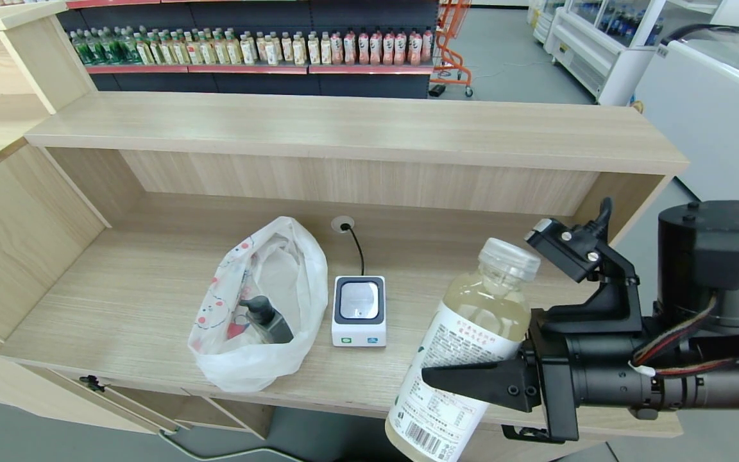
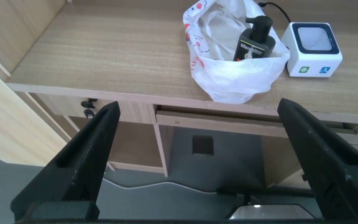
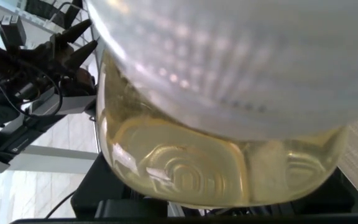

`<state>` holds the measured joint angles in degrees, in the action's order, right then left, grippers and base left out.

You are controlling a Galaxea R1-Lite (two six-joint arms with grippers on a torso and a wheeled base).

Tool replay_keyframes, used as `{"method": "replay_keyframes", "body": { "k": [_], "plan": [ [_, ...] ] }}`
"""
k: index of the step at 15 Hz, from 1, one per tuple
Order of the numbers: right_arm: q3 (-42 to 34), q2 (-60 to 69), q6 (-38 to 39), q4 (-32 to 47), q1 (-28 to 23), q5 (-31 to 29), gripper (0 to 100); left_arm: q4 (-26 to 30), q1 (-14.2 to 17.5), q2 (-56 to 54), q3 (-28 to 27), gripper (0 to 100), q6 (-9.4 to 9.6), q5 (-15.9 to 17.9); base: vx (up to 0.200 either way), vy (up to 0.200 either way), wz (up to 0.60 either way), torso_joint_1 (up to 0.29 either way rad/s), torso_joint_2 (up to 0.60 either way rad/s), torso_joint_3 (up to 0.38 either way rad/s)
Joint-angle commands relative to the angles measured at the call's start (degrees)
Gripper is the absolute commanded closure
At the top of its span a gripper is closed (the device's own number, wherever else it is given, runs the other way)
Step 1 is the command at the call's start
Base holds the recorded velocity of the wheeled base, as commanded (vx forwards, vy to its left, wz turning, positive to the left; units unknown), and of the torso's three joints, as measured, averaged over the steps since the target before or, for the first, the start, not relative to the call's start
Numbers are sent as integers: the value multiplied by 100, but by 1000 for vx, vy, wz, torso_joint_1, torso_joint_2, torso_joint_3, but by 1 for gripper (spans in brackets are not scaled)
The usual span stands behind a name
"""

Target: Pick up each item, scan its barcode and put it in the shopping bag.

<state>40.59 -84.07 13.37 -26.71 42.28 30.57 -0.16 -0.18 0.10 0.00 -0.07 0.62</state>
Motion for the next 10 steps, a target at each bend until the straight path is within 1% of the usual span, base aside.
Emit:
{"method": "replay_keyframes", "body": {
  "k": [1, 10],
  "plan": [
    [1, 31, -1, -10, 9, 1, 100, -2, 1, -1, 0, 0, -1, -1, 0, 0, 0, 0, 0, 0],
    [-43, 4, -19, -10, 44, -25, 100, -2, 1, -1, 0, 0, -1, -1, 0, 0, 0, 0, 0, 0]
  ]
}}
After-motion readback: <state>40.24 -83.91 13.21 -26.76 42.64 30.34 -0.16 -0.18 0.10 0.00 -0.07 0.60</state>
